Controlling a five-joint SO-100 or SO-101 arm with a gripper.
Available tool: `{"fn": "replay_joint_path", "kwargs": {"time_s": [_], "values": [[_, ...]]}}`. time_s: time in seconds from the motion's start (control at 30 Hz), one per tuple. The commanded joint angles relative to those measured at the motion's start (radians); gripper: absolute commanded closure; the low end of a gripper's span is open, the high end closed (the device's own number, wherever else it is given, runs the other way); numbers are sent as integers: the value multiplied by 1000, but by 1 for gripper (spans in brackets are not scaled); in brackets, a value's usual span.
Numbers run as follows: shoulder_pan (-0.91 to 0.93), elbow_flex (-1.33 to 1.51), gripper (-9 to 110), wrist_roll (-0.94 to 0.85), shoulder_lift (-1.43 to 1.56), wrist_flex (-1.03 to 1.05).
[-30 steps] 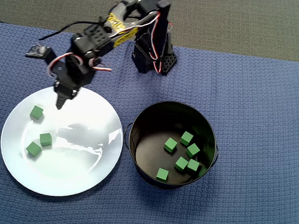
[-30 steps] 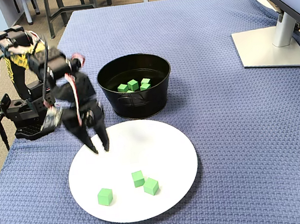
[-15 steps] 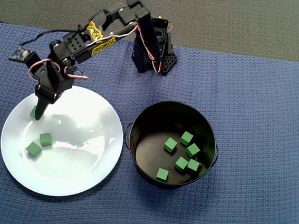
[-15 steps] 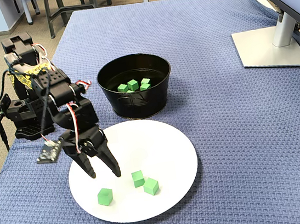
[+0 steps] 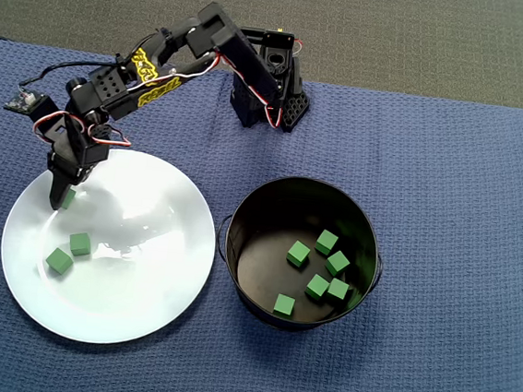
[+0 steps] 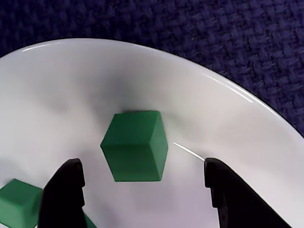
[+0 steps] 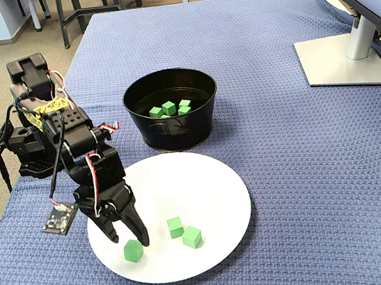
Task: Pick up the green cubes from the white plate and place them in the black recipient
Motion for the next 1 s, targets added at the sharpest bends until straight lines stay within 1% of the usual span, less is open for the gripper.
{"fn": "replay_joint_path", "kwargs": {"time_s": [0.0, 0.3, 0.4, 0.53, 0.57, 0.83, 0.9, 0.97], "values": [[11, -120, 73, 9, -17, 17], [-5, -235, 76, 2, -110, 23], [-9, -256, 81, 3, -132, 23], [-12, -255, 100, 5, -135, 23], [-12, -255, 101, 5, -135, 23], [-6, -227, 101, 17, -104, 6], [2, -179, 101, 51, -32, -3], [8, -80, 101, 80, 100, -49]]}}
